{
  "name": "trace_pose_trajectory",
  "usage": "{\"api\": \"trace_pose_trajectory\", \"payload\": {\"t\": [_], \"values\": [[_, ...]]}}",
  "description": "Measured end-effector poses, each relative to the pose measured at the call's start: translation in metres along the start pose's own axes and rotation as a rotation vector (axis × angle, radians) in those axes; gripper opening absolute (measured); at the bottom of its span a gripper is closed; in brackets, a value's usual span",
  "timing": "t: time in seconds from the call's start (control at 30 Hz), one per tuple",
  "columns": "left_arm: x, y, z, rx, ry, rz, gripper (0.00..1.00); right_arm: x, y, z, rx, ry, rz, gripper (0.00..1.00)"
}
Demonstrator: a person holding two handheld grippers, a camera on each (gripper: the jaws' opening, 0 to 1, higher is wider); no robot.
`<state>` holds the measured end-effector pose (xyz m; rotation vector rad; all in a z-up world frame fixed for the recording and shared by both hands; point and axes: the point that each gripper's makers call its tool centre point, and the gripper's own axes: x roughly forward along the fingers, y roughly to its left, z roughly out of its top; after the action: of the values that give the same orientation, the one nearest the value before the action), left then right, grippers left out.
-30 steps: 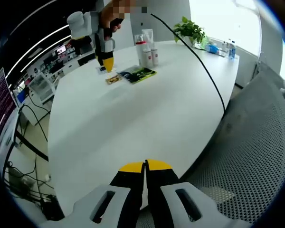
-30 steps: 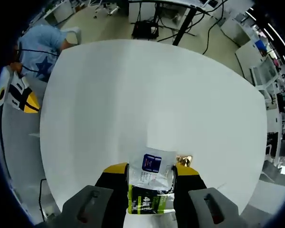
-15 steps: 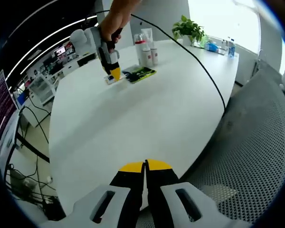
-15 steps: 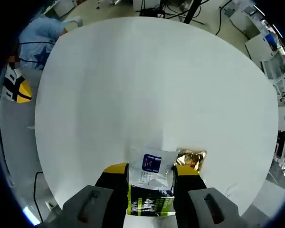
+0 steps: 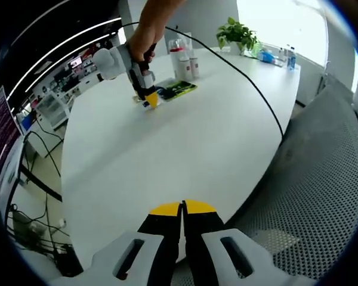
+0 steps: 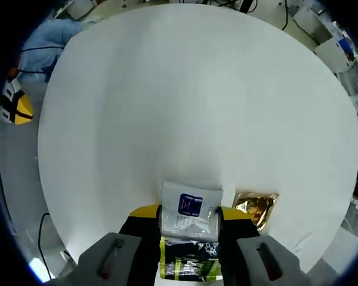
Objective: Arrange the skincare products in the storage area until every visible bottle or jar stands upright without overlapping.
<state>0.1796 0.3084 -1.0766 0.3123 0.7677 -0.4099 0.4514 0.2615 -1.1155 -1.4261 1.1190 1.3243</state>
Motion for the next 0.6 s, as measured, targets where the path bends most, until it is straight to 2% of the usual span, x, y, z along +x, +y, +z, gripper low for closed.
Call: {"api": "trace_pose_trajectory", "payload": {"t": [0.1,0.27,0.53,0.6], "values": [[0.0002,-0.0005,-0.0001,0.005,0.0,-0.002,0.0,0.0001,-0.0033,-0.0008,-0.007,-0.007,-0.005,0.35],[0.0,-0.0007,0.0005,0.006,-0.004,0.0,0.0,0.0009,-0.003,-0.0015,0.031,-0.01,0.014,0.35],[0.0008,0.0015,-0.0016,0.0,0.01,0.011,0.0,0.0011,-0.0036,-0.0008,0.011,0.009,0.009,0.37],[0.0005,0.002,-0.0011,0.001,0.007,0.013,0.0,0.001,-0.0041,0.0005,0.008,-0.003,0.005,0.42]]}}
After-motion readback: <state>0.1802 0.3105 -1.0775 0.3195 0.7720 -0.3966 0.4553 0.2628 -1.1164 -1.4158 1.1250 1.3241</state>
